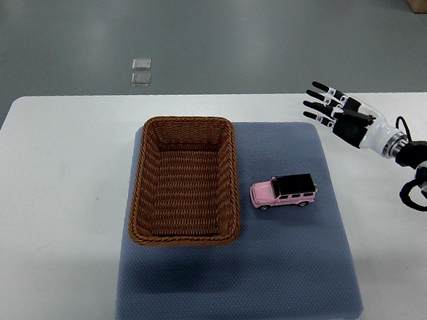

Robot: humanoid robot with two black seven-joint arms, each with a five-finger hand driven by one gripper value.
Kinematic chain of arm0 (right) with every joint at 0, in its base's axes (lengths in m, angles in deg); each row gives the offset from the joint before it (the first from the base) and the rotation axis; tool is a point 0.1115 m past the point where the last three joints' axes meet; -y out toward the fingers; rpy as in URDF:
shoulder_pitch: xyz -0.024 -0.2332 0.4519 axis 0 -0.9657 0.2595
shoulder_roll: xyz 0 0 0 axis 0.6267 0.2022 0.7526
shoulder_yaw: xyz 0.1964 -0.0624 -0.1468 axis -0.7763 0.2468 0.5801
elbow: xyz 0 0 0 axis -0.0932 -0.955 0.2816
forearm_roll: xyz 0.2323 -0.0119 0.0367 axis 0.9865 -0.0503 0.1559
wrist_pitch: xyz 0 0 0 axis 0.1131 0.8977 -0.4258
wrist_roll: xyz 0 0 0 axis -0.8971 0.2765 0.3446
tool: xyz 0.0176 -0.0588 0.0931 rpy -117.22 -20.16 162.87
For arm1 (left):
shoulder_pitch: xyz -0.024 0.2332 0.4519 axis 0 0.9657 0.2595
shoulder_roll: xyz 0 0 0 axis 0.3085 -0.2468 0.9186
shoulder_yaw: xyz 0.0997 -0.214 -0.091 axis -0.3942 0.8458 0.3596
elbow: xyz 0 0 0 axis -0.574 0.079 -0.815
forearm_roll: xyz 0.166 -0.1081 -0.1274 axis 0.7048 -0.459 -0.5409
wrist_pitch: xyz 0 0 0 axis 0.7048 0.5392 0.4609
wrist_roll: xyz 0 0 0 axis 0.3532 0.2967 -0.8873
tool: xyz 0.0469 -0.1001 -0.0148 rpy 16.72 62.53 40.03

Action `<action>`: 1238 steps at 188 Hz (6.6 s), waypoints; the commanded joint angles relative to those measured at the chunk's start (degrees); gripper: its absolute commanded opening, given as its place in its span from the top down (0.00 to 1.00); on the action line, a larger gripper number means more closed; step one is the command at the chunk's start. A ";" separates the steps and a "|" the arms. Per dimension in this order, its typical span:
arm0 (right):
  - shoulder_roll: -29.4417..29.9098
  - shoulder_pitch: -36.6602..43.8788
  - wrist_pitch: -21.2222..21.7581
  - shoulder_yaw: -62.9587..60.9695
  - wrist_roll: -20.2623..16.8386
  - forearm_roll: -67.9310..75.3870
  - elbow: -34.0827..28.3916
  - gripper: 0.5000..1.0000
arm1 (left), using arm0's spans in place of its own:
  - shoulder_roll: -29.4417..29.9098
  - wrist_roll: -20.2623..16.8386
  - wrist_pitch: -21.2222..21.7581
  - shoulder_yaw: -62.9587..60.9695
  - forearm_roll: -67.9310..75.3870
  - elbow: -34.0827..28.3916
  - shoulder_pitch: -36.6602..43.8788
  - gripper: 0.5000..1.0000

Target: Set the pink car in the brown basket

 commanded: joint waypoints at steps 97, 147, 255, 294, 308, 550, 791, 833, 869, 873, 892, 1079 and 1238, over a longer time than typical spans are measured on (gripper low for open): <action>-7.74 1.29 -0.02 -0.34 8.59 -25.70 -7.47 0.17 | 0.00 0.01 0.00 -0.01 0.01 0.00 0.00 0.00; -12.13 1.38 -0.02 -0.43 9.39 -39.24 -16.87 0.17 | 0.00 0.01 0.00 0.08 0.01 0.00 0.00 0.00; -15.74 0.85 -0.02 -0.34 13.08 -61.04 -29.97 0.17 | 0.00 0.01 0.00 -0.01 0.01 0.00 0.00 0.00; -15.74 0.94 -0.02 -0.34 13.08 -65.35 -31.55 0.17 | 0.00 0.01 0.00 -0.01 0.01 0.00 0.00 0.00; -15.65 0.85 -0.02 -0.17 13.08 -66.58 -31.82 0.17 | 0.00 0.01 0.00 -0.01 0.01 0.00 0.00 0.00; -11.34 -2.58 -18.85 5.99 12.64 -76.34 -29.71 0.48 | 0.00 0.01 0.00 -0.01 0.01 0.00 0.00 0.00; -12.31 4.89 -20.78 6.25 15.36 -75.54 -29.80 1.00 | 0.00 0.01 0.00 0.08 0.01 0.00 0.00 0.00; -9.50 10.78 -20.43 6.34 14.66 -75.37 -29.62 1.00 | 0.00 0.01 0.00 -0.01 0.01 0.00 0.00 0.00; -2.12 13.33 -19.99 6.42 12.55 -75.72 -29.45 1.00 | 0.00 0.01 0.00 -0.01 0.01 0.00 0.00 0.00; -1.24 13.33 -19.99 6.51 12.20 -75.90 -29.45 1.00 | 0.00 0.01 0.00 -0.01 0.01 0.00 0.00 0.00; 3.77 13.24 -20.16 6.69 10.97 -76.25 -28.22 1.00 | 0.00 0.01 0.00 -0.01 0.01 0.00 0.00 0.00; 8.43 9.20 -19.55 1.85 9.21 -60.43 -20.13 0.28 | 0.00 0.01 0.00 -0.01 0.01 0.00 0.00 0.00; 3.78 5.33 -14.63 1.50 -13.90 19.03 -5.10 0.17 | 0.00 0.01 0.00 -0.01 0.01 0.00 0.00 0.00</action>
